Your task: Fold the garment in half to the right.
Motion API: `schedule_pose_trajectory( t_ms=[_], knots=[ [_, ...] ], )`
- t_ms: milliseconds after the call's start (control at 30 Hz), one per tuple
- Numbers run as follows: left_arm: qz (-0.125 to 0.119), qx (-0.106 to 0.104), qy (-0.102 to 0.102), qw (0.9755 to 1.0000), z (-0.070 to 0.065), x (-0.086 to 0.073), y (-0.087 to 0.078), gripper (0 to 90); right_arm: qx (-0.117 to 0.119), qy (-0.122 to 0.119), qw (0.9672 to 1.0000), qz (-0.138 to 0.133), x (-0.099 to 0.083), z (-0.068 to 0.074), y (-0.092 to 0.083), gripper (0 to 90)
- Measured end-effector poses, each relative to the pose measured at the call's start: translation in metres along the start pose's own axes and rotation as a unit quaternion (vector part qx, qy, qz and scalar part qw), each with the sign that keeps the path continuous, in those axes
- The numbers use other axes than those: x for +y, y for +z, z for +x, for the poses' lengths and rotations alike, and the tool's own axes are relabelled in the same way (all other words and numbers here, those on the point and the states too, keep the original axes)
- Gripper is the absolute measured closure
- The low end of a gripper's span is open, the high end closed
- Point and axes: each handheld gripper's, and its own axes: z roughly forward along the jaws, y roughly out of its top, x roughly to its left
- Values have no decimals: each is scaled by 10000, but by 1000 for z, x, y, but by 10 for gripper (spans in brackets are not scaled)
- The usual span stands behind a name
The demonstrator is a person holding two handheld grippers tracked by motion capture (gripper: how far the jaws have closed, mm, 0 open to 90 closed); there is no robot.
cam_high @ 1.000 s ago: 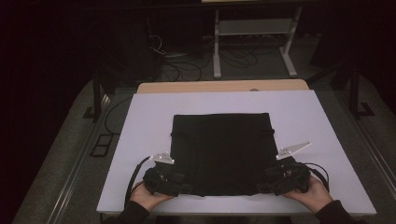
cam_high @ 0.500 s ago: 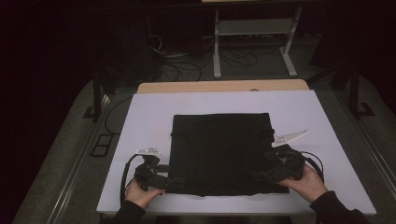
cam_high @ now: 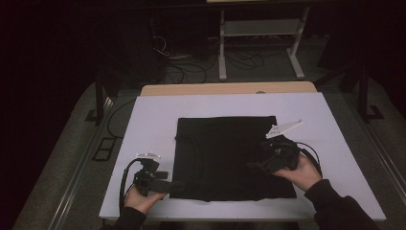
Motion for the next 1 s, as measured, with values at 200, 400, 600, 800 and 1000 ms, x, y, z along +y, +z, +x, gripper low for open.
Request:
schedule_pose_trajectory(
  t_ms=[200, 400, 600, 800, 1000],
  knots=[
    [79, 110, -153, 9998, 4, -2, 1, 0, -62, -153, 9999, -21, 19, -4, 6, 0],
    [122, 132, -209, 9996, 4, -4, 2, 0, -116, -290, 9995, 17, 37, -6, 13, 0],
    [170, 165, -287, 9993, 5, -7, 2, 0, -134, -374, 9992, 25, 50, -8, 21, 0],
    [247, 198, -379, 9988, 5, -10, 3, 0, -152, -444, 9989, 56, 59, -10, 29, 0],
    [223, 217, -408, 9987, 5, -11, 2, 0, -141, -519, 9985, 73, 70, -13, 40, 0]
  ],
)
